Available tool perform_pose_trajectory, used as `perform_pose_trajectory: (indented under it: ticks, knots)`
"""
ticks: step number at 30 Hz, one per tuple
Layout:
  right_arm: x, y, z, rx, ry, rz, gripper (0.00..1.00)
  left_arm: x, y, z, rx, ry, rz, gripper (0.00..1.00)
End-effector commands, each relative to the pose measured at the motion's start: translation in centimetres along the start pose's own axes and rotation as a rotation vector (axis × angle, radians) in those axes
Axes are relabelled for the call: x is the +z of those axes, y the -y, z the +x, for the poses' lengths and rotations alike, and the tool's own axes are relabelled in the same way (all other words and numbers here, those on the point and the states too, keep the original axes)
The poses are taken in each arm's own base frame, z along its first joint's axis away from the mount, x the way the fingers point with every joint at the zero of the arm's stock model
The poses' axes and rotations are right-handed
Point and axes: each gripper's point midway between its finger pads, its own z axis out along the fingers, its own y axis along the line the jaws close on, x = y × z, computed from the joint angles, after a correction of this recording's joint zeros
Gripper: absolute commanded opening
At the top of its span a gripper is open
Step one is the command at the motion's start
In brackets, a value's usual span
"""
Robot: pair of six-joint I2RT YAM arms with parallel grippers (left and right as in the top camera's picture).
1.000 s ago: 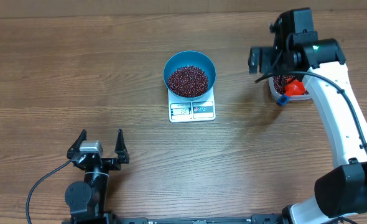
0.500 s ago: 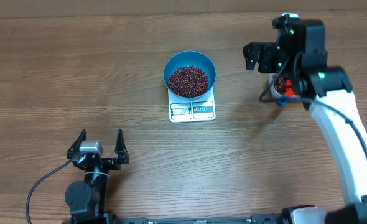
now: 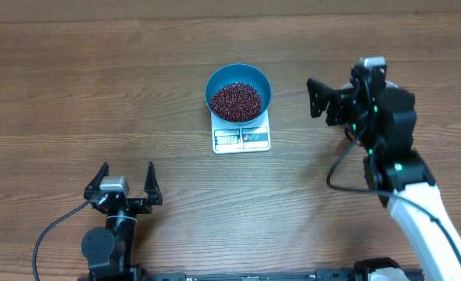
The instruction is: Scoop item into bowl and weigh 150g on scale
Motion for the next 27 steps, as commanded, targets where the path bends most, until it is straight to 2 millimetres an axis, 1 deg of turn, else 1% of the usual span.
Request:
perform_pose_trajectory:
  ticks: [1,6,10,13,17,20,27]
  knots:
    - [-1.7,-0.6,-0.2,0.007,0.068,-0.024,1.0,-0.1,-0.5,0.0,0.022,0.004,-0.021,1.0]
    - [-4.2,-0.8,0.0,-0.012,0.193,-0.035,1.0,-0.1,-0.5,0.0,0.022,0.004,-0.021,1.0]
    - [-6.4,-0.9,1.1,-0.022,0.264,-0.045,1.0,-0.1,-0.5,0.0,0.022,0.005,-0.021,1.0]
    - [-7.6,-0.8,2.6,-0.025,0.284,-0.048,1.0,-0.1,-0.5,0.0,0.022,0.004,-0.021,1.0]
    - [-8.8,-0.3,4.9,-0.024,0.301,-0.036,1.0,-0.1,-0.5,0.0,0.022,0.005,-0.021,1.0]
    - [-9.5,-0.1,6.7,-0.027,0.321,-0.04,1.0,-0.1,-0.5,0.0,0.022,0.004,-0.021,1.0]
    - [-10.2,0.2,9.5,-0.032,0.354,-0.045,1.0,-0.1,-0.5,0.0,0.022,0.004,-0.021,1.0]
